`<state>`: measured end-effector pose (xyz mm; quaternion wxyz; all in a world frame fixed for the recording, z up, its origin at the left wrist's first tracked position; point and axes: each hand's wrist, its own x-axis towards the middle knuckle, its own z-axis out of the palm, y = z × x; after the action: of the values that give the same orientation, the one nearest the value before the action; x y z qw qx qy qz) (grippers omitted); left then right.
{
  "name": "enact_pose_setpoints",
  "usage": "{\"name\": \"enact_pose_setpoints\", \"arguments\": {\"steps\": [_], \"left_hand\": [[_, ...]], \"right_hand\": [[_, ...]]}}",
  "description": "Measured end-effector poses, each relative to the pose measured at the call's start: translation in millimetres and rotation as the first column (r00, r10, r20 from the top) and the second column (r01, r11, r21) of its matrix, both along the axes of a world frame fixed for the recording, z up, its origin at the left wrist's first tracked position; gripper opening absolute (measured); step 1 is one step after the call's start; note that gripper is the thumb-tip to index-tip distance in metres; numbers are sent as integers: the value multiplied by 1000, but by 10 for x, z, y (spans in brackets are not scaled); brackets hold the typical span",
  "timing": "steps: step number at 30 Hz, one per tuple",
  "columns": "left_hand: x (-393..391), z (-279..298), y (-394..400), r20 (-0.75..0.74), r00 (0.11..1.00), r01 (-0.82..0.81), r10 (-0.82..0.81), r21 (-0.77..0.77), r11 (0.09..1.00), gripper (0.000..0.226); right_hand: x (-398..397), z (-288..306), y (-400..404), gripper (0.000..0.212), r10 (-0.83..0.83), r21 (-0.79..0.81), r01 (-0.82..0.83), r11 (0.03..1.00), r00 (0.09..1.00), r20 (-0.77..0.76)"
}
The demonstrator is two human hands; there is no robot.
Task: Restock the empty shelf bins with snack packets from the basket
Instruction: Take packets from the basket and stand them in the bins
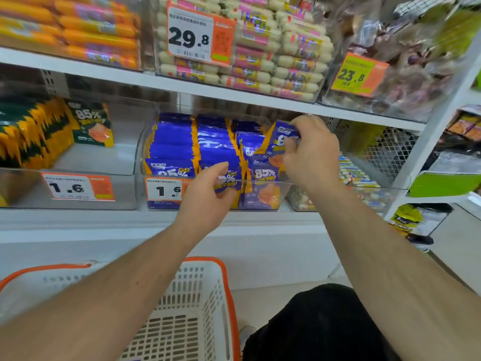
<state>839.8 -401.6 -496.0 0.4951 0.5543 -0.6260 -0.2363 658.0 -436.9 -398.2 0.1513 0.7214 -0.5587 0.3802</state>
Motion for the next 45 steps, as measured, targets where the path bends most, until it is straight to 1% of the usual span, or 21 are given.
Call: {"name": "enact_pose_setpoints", "arguments": {"steps": [1,3,5,7,8,10,12,14,15,17,20,22,24,28,30,33,35,37,39,42,45], "left_hand": [[13,-25,18,-23,1000,8,-8,-3,1000,53],[39,-92,73,-52,998,36,-35,9,999,50],[73,-162,128,-34,997,68,-67,31,997,48],[116,-219,174,3,996,88,-88,37,995,51],[140,-243,195,21,995,93,-94,46,995,57],[188,-287,223,39,994,96,-100,82,992,64],[226,-327,241,46,993,100,-106,117,988,61],[247,-332,245,57,992,107,-116,143,984,52],[254,-314,240,63,991,110,-120,144,983,50],[263,-269,224,69,990,117,-127,132,984,52],[261,-198,200,100,987,114,-127,124,986,60],[252,-186,185,111,986,113,-127,123,986,60],[239,-189,183,104,986,116,-130,130,985,59],[255,-246,182,104,985,125,-141,143,982,60],[271,-263,176,100,985,124,-141,155,980,54],[277,-279,163,90,986,127,-143,160,979,49],[270,-290,164,85,985,131,-147,165,978,47],[267,-297,168,95,985,125,-143,168,978,46],[270,-303,177,113,984,117,-138,175,978,45],[281,-317,198,129,982,109,-137,202,973,46],[282,-325,219,129,981,111,-145,240,964,48]], "right_hand": [[-8,-15,-54,22,-27,23,28,999,999,-35],[-6,-93,-182,23,-75,127,88,988,992,-101],[26,-206,-306,24,-71,250,113,961,983,-172],[66,-336,-405,25,-26,392,124,911,969,-247],[82,-396,-443,27,3,472,128,872,964,-266],[100,-466,-491,35,37,572,128,811,963,-268],[85,-466,-548,43,32,532,175,829,934,-357],[60,-407,-627,54,14,448,243,860,868,-497],[63,-356,-660,60,33,457,239,856,859,-511],[86,-282,-761,65,113,567,189,802,883,-455],[174,-263,-911,70,213,720,130,682,906,-366],[228,-291,-996,83,221,747,165,644,895,-389],[260,-307,-1074,96,217,743,217,633,872,-439],[273,-299,-1183,102,261,748,312,586,801,-539],[259,-312,-1212,98,281,742,290,604,794,-539],[225,-359,-1224,71,283,715,226,661,808,-517],[212,-379,-1217,55,246,639,226,736,790,-562],[200,-378,-1217,56,192,536,192,822,792,-579],[179,-420,-1207,61,165,449,142,882,799,-578],[180,-502,-1195,67,172,403,112,908,778,-604],[196,-440,-1196,82,167,396,145,907,738,-653]]}}
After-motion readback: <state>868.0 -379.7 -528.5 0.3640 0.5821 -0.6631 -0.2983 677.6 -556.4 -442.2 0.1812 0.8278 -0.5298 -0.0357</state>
